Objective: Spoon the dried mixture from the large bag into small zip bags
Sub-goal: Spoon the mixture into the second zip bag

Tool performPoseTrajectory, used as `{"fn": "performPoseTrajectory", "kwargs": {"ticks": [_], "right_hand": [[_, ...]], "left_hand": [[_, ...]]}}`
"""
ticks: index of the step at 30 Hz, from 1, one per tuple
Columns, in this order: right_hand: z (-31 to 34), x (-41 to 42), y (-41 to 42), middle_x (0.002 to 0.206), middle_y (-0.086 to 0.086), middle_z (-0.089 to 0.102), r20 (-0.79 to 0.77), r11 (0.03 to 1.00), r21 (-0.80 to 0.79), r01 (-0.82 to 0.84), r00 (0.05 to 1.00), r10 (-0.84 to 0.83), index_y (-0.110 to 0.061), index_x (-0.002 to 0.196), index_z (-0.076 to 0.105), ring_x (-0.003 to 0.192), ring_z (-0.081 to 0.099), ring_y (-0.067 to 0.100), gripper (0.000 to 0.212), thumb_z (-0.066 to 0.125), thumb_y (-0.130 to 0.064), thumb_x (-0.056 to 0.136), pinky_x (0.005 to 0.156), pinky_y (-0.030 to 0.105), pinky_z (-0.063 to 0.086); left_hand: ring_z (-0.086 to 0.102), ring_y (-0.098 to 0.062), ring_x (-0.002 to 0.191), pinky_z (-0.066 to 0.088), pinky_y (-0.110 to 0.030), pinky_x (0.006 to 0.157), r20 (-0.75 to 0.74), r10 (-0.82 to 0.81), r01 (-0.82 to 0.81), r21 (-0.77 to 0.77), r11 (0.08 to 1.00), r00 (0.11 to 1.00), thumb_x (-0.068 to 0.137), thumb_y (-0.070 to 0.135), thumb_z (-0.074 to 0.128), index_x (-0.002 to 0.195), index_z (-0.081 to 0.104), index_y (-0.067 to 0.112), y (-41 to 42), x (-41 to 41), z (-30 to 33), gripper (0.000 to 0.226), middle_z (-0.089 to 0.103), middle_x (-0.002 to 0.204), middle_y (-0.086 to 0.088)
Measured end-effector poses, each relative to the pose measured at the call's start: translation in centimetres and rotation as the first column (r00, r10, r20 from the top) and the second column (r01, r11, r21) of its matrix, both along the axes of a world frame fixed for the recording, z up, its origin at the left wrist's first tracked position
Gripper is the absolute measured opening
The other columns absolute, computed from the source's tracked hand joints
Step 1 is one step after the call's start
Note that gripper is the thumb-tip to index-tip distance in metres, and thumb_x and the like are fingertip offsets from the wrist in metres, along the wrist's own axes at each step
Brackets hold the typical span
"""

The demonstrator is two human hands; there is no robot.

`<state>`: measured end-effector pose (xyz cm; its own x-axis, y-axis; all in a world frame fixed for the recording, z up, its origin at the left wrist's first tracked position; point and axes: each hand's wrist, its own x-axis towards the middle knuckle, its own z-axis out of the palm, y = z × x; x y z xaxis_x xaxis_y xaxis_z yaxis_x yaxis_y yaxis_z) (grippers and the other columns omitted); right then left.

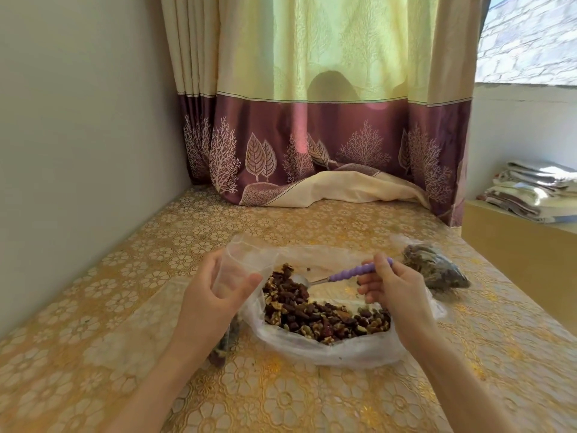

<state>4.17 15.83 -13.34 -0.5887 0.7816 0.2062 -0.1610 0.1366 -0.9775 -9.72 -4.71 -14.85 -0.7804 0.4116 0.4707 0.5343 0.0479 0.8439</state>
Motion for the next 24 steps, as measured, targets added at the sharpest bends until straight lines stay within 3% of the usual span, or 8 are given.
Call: {"fn": "performPoseTrajectory", "kwargs": {"ticks": [5,9,16,20,24], "right_hand": [[-0.1,0.0,-0.6,0.057,0.007,0.067,0.022,0.993,-0.117,-0.028,0.999,0.031,0.002,0.081,0.066,0.050,0.061,0.014,0.036,0.047,-0.023,0.100,0.044,0.019,0.048],[0.1,0.3,-0.5,0.058,0.009,0.069,0.003,0.972,-0.231,-0.050,0.999,0.052,0.004,0.082,0.066,0.051,0.065,0.014,0.035,0.049,-0.022,0.099,0.046,0.018,0.050],[0.2,0.4,-0.7,0.059,0.009,0.070,-0.018,0.962,-0.274,-0.002,1.000,-0.003,0.003,0.078,0.067,0.052,0.066,0.014,0.036,0.050,-0.021,0.098,0.049,0.018,0.053],[0.6,0.7,-0.4,0.056,0.007,0.068,-0.078,0.951,-0.308,0.029,0.995,-0.055,0.001,0.076,0.066,0.048,0.064,0.013,0.035,0.052,-0.022,0.098,0.047,0.018,0.053],[1.2,1.1,-0.1,0.057,0.006,0.067,-0.148,0.959,-0.278,0.055,0.984,-0.099,-0.001,0.075,0.066,0.049,0.063,0.013,0.035,0.052,-0.025,0.097,0.047,0.018,0.052]], "left_hand": [[0.060,0.004,0.085,0.044,-0.017,0.068,-0.013,0.005,-0.005,-0.017,1.000,1.000,0.071,0.059,0.068,0.100,0.053,0.040,0.0,0.2,0.0,0.037,0.063,0.094,0.025],[0.060,0.003,0.088,0.043,-0.018,0.071,0.008,0.019,-0.019,-0.032,0.999,1.000,0.066,0.060,0.065,0.104,0.054,0.037,0.1,0.2,0.2,0.046,0.065,0.096,0.017],[0.059,-0.003,0.095,0.046,-0.026,0.079,0.002,0.015,-0.015,-0.083,0.996,1.000,0.055,0.078,0.059,0.110,0.055,0.029,0.1,0.4,0.1,0.074,0.064,0.103,0.013],[0.058,0.000,0.093,0.044,-0.021,0.074,-0.013,0.028,-0.029,-0.107,0.994,1.000,0.061,0.077,0.060,0.108,0.054,0.032,0.2,0.4,0.0,0.065,0.063,0.102,0.015],[0.056,-0.014,0.108,0.045,-0.028,0.084,-0.006,0.030,-0.030,-0.155,0.987,1.000,0.062,0.070,0.061,0.113,0.052,0.031,0.3,0.1,-0.5,0.065,0.062,0.115,0.010]]}}
